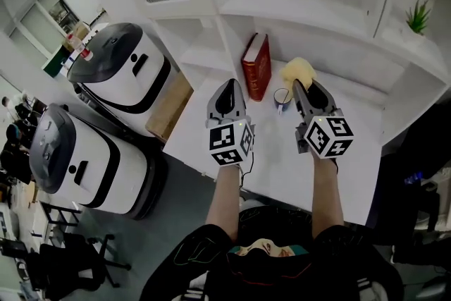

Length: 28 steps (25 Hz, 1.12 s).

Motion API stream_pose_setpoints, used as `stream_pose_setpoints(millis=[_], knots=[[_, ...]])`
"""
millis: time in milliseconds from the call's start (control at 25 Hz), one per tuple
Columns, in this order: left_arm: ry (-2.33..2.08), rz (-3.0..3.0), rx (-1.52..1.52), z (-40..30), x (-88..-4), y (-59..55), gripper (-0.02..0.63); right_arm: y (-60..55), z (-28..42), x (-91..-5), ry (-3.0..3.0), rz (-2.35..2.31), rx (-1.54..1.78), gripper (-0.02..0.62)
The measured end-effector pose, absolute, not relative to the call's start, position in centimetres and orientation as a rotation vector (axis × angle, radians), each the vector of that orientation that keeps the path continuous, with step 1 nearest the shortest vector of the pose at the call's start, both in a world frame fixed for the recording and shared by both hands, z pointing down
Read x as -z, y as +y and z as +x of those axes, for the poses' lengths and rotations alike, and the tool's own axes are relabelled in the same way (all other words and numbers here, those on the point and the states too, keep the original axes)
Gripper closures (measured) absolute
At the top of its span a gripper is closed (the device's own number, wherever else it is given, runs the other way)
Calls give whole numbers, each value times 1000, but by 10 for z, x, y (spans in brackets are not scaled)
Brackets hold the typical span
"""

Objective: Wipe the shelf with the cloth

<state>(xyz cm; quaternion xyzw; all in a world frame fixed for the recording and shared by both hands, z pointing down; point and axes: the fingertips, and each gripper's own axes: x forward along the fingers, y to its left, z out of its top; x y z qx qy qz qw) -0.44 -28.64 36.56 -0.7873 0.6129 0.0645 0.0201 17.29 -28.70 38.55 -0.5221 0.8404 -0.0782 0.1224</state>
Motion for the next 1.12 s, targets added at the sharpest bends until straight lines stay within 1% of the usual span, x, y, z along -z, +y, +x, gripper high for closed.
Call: stream_pose_setpoints(millis=[200, 480, 640, 920, 1120], knots=[[1783, -2433, -199, 6, -334, -296, 607, -294, 163, -360, 2477, -1496, 138, 486], [1621, -2468, -315, -4, -268, -300, 607, -307, 129, -306, 2512, -1436, -52, 486], [1571, -2424, -327, -15, -236, -309, 607, -309, 108, -269, 2512, -1399, -198, 486], [1531, -2385, -360, -41, -205, -326, 607, -330, 93, -213, 2461, -1413, -387, 486], [1471, -2383, -389, -44, -187, -338, 607, -349, 89, -183, 2451, -1450, -506, 486]])
